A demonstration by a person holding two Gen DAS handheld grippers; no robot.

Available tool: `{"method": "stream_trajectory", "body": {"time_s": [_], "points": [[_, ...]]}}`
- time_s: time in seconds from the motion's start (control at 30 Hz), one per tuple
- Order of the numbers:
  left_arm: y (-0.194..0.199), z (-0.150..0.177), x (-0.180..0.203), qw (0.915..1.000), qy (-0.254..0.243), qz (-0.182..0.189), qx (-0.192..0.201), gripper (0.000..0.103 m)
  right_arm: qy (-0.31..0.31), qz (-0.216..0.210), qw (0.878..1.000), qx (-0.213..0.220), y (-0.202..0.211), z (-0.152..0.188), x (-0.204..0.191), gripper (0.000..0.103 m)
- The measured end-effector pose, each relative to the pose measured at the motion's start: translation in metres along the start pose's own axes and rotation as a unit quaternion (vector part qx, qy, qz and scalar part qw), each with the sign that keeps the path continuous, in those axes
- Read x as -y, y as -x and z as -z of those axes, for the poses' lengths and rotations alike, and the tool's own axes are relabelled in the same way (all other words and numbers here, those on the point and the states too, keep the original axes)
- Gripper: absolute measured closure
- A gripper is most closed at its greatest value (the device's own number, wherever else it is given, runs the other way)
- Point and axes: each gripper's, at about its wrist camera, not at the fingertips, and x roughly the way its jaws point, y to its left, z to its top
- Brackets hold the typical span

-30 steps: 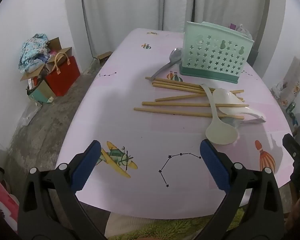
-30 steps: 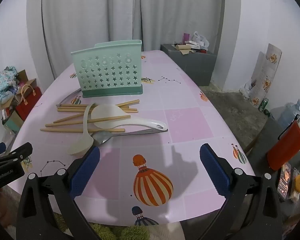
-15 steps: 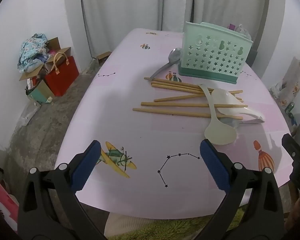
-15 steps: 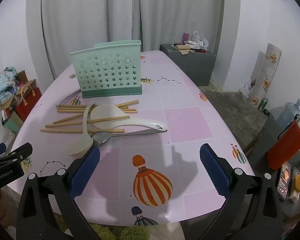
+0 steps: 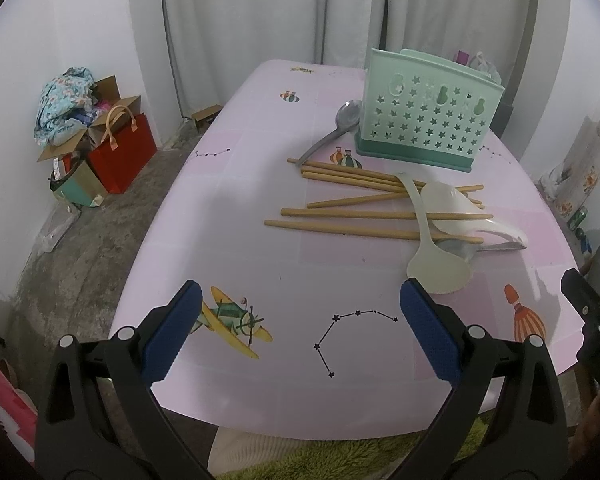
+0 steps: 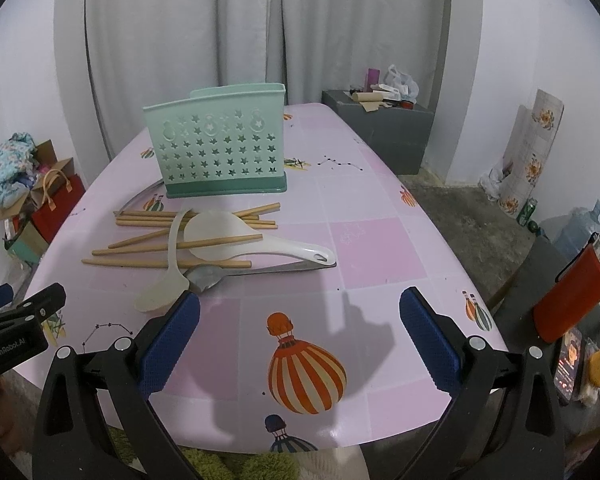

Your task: Organize utensils

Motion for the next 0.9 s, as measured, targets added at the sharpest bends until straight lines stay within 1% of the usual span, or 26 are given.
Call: {"method": "stream_trajectory", "body": {"time_s": [0.9], "points": [[0.0001, -0.0001, -0.0004, 1.0000, 0.005, 0.005, 0.000, 0.007, 0.002, 0.000, 1.000, 0.000, 0.0002, 0.0002, -0.0022, 0.006]]}}
